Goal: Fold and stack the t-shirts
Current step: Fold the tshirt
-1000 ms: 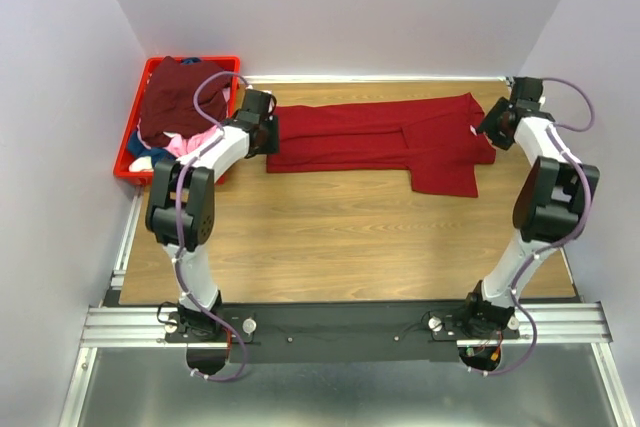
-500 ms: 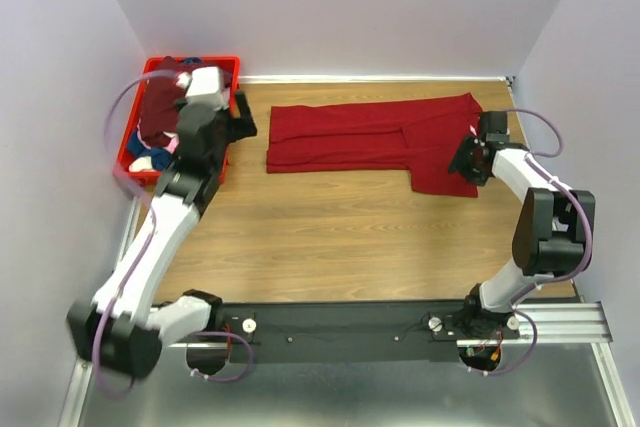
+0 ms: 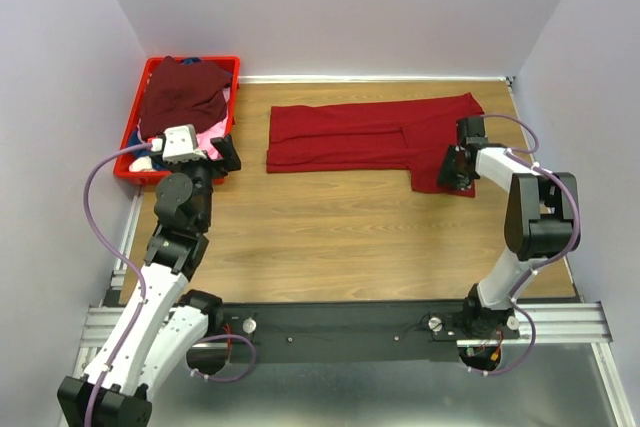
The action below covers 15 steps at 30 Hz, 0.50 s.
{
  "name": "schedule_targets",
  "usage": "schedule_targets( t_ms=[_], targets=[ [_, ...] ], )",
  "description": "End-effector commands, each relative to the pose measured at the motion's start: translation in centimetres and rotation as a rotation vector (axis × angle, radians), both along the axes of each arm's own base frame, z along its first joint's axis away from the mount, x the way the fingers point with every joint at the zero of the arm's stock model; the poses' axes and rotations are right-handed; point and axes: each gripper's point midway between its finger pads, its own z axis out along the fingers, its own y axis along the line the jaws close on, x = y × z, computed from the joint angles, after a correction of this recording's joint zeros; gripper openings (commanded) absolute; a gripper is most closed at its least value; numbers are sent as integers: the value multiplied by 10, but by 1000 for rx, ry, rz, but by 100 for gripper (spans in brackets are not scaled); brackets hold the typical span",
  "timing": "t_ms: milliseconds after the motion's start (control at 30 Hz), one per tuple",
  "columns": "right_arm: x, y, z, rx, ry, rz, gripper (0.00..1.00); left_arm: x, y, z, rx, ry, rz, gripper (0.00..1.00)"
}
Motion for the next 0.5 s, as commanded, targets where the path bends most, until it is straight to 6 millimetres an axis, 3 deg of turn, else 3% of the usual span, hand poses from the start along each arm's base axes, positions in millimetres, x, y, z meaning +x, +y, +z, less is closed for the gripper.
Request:
schedule_targets(
  t_ms=[0,67,133,267,300,367,400,467],
  targets=[
    [-15,0,-21,-35,76,10,34,2,1,10,7,-43,5,99],
    [-10,-2,-14,-48,56,10,15,3,0,9,3,-38,3,98],
    [-2,-3,-4,-56,25,15,3,5,-3,5,8,-27,-9,98],
    [29,-4,27,-61,-59,17,1,7,-8,2,13,-20,-29,98],
    [44,-3,43,-63,-97,18,1,8,-9,0,17,-14,-32,98],
    [57,-4,46,-69,-104,22,1,8,-9,-1,20,-10,-36,98],
    [73,-4,59,-73,-139,20,1,9,-10,-3,25,-5,-39,98],
    [87,-5,56,-83,-137,24,1,10,-12,-5,29,2,-46,99]
  ],
)
